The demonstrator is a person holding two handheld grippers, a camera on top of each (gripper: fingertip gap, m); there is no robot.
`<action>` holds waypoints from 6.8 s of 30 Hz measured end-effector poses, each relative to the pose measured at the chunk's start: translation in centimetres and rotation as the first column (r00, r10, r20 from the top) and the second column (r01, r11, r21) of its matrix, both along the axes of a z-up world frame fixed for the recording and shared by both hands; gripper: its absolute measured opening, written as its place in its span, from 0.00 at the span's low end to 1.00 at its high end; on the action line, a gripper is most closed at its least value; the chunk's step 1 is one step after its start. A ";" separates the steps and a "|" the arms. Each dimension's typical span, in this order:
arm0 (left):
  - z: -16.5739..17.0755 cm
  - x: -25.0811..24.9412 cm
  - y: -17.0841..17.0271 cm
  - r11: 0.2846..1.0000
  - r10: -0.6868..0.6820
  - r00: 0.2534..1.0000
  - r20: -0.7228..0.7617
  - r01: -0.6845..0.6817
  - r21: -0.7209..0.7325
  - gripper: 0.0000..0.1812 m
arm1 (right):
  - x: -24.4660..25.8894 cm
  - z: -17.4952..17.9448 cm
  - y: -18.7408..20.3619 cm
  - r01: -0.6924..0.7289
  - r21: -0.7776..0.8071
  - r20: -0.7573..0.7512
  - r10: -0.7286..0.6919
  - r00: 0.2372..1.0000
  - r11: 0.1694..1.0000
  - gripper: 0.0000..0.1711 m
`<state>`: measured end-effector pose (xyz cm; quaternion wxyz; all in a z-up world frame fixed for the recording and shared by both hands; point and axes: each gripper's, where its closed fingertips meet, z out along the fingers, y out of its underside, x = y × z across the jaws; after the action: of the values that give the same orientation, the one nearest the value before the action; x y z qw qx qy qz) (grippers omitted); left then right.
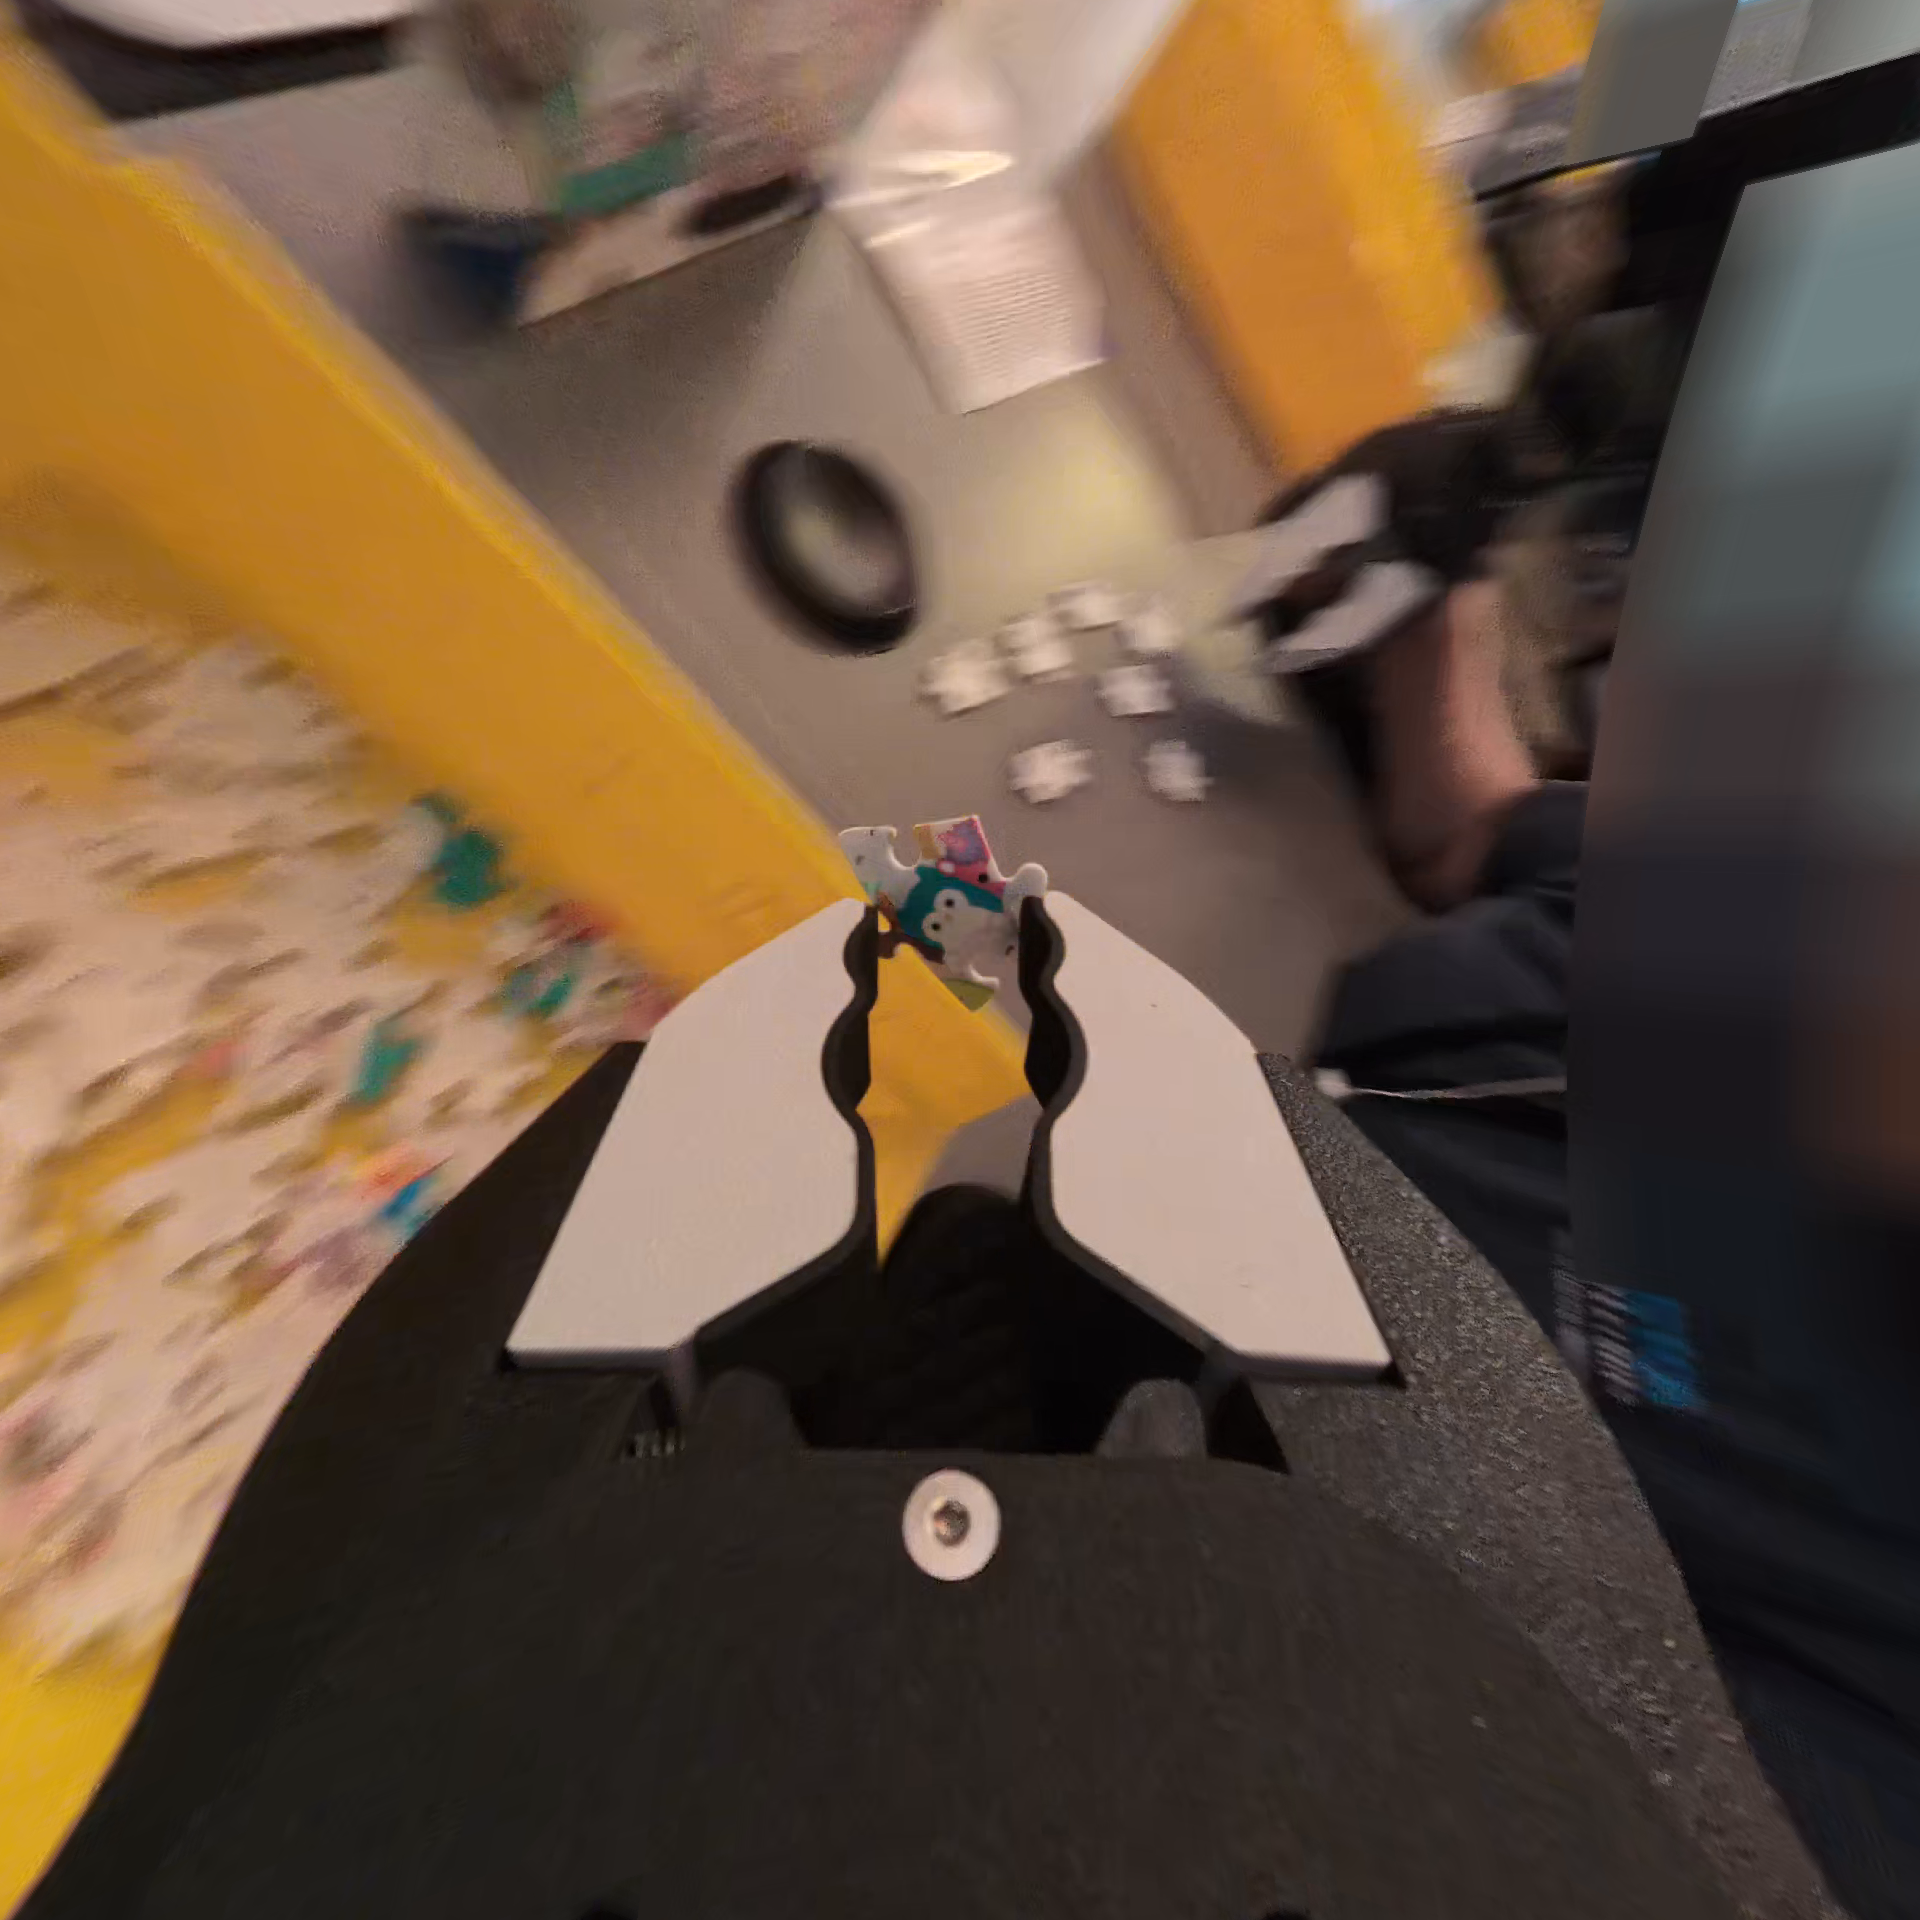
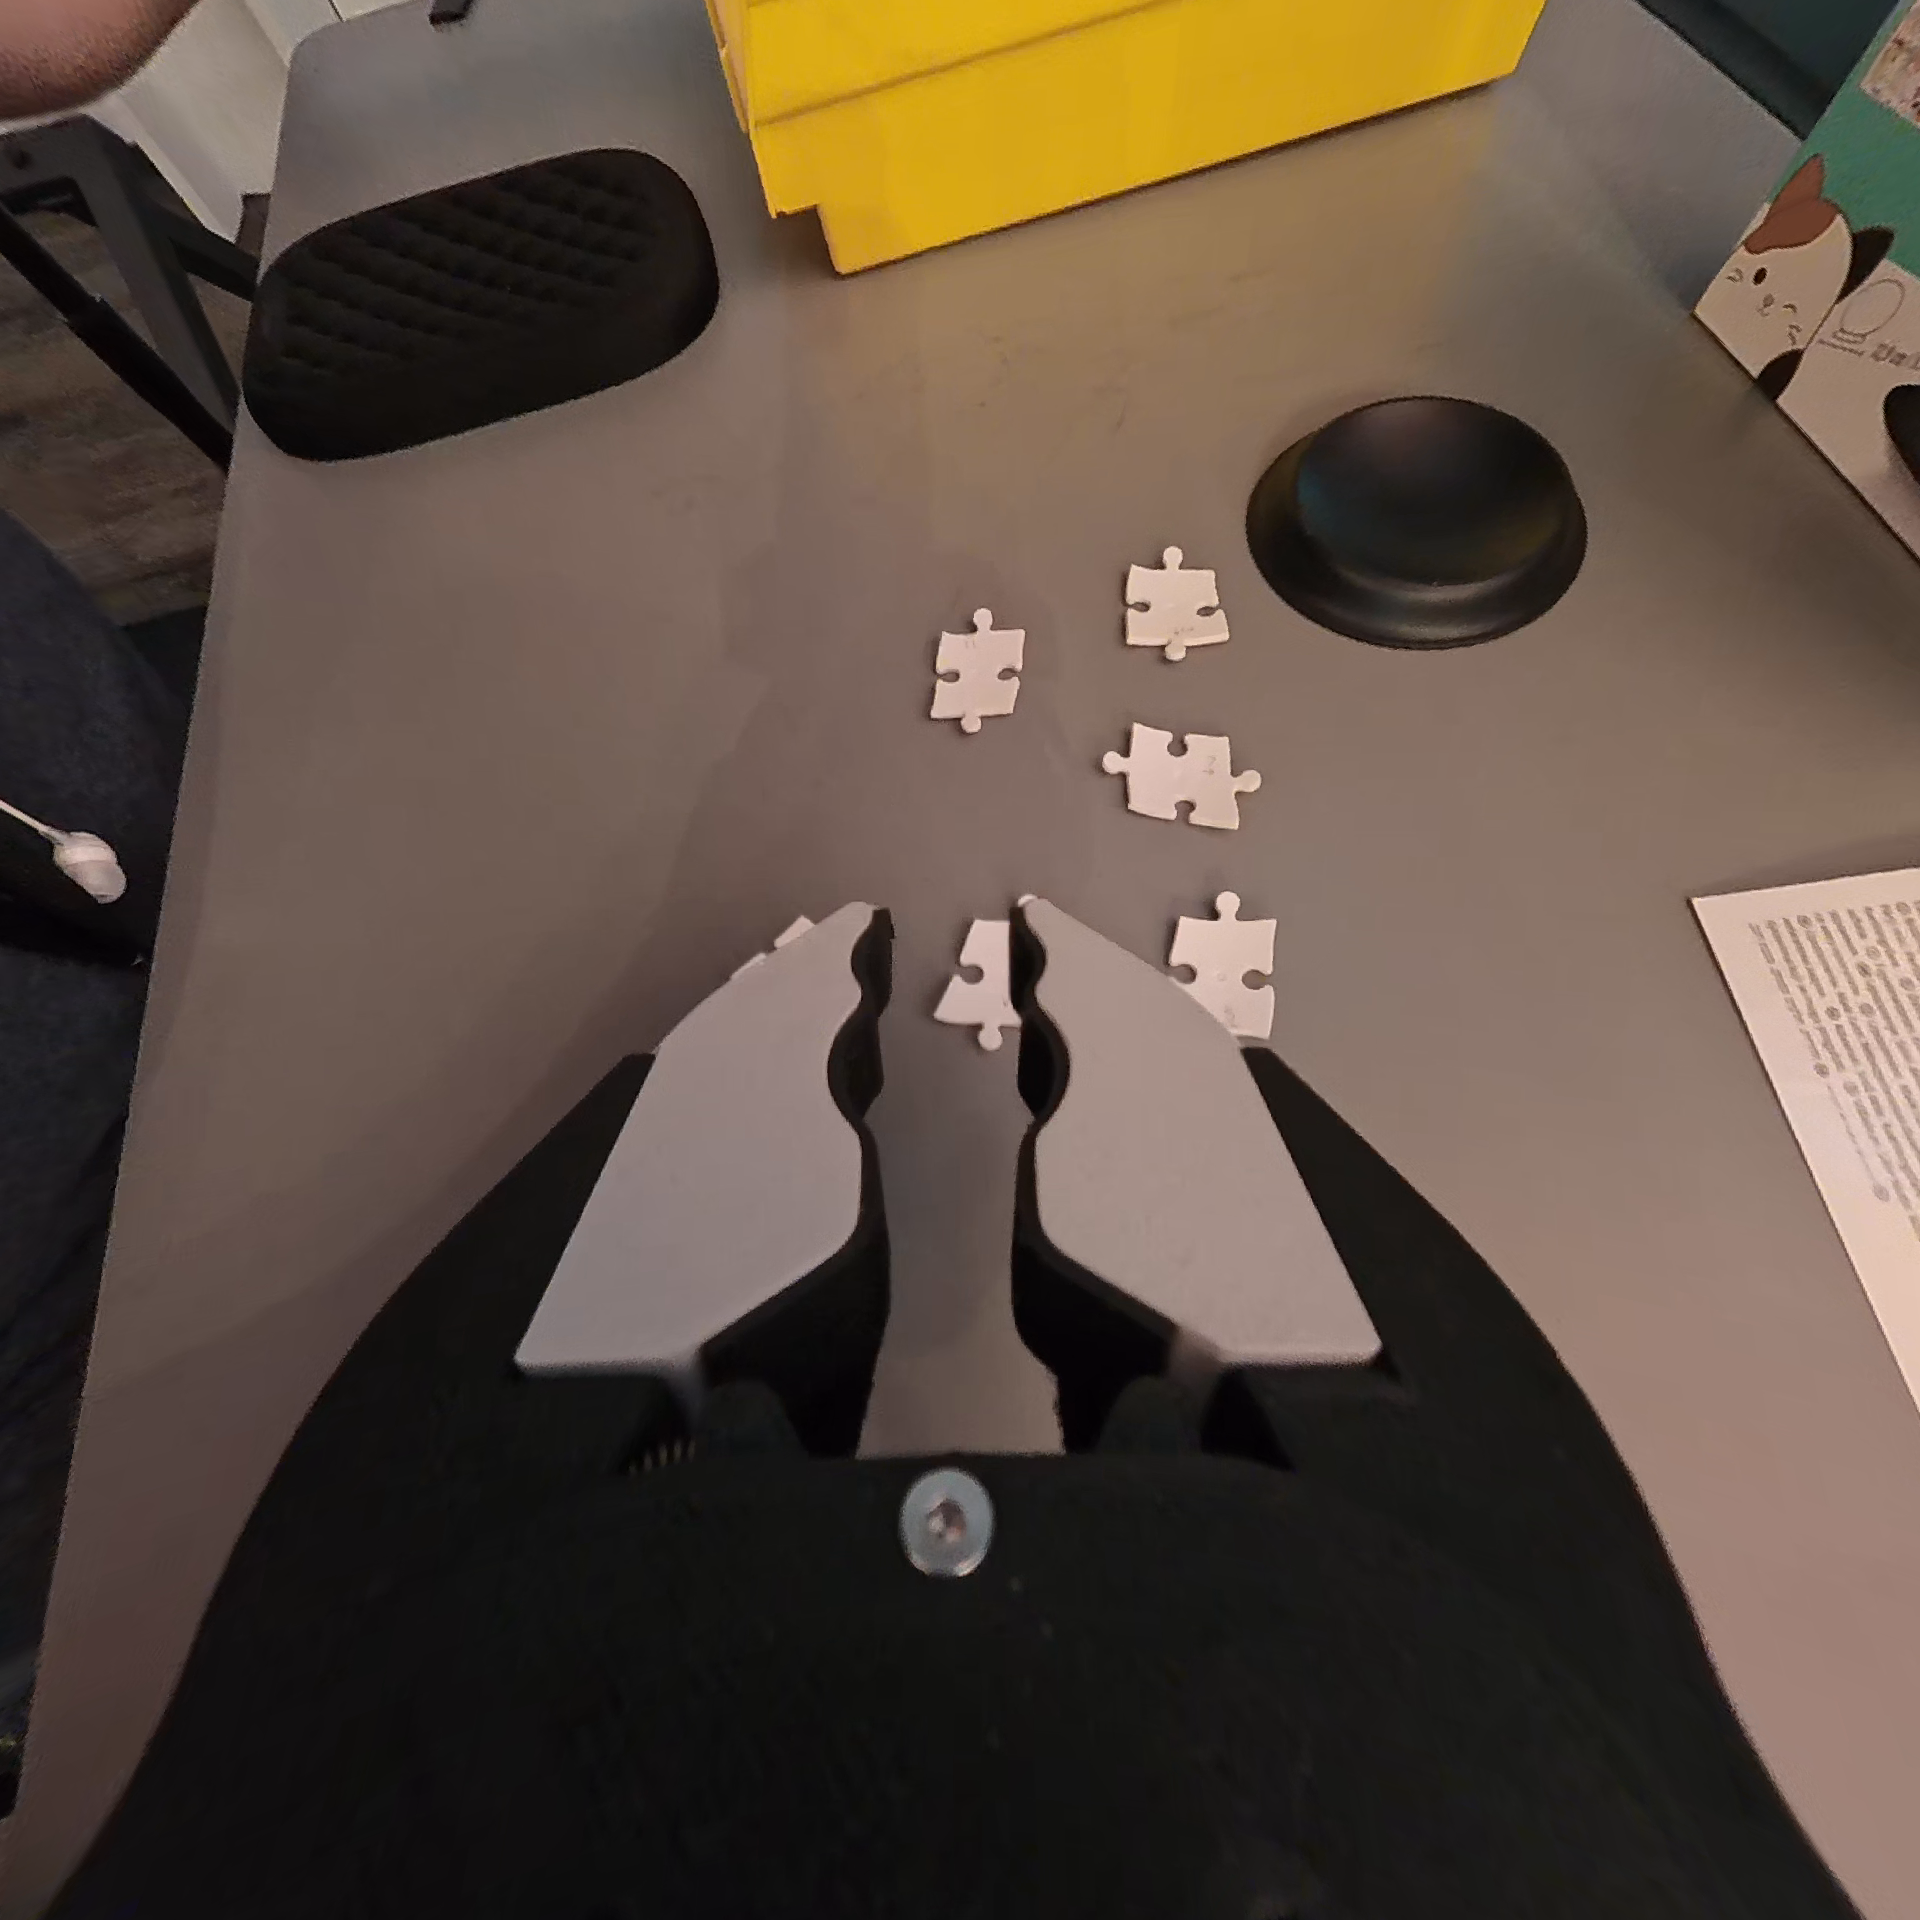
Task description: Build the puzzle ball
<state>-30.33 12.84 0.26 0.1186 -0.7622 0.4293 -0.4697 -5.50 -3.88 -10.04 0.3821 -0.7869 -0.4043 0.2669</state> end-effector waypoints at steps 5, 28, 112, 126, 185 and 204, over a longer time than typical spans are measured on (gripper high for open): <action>6.8 2.1 -6.1 0.938 -0.165 0.894 0.416 0.273 -0.215 0.14 | -2.0 2.0 0.5 -0.029 0.051 -0.104 0.035 0.994 0.998 0.13; 8.6 5.8 -13.7 0.808 -0.345 0.826 0.445 0.503 -0.307 0.14 | -19.8 18.6 4.3 -0.575 0.321 -0.270 0.654 0.706 0.753 0.03; -10.5 -12.7 8.9 0.859 0.505 0.406 -0.762 -0.148 0.490 0.01 | -2.1 2.7 3.4 0.062 0.193 0.140 -0.090 0.986 0.979 0.15; -7.0 -5.0 6.3 0.975 0.192 0.863 -0.468 -0.224 -0.012 0.01 | -2.3 1.6 3.5 0.051 0.167 0.167 -0.079 0.983 0.985 0.15; 7.1 13.3 -8.9 0.997 -0.011 0.889 0.457 -0.028 0.077 0.01 | -9.7 17.7 8.0 0.151 0.148 -0.519 -0.053 0.853 0.977 0.12; 6.0 14.0 -9.6 0.995 -0.049 0.913 0.404 0.010 0.098 0.01 | -9.5 15.9 7.7 -0.078 -0.166 -0.696 -0.060 0.715 0.983 0.02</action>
<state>-16.38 3.24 6.24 0.2335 -0.6352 0.4284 -0.5987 -15.04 3.78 5.90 0.4311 -0.6576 -0.2078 0.5818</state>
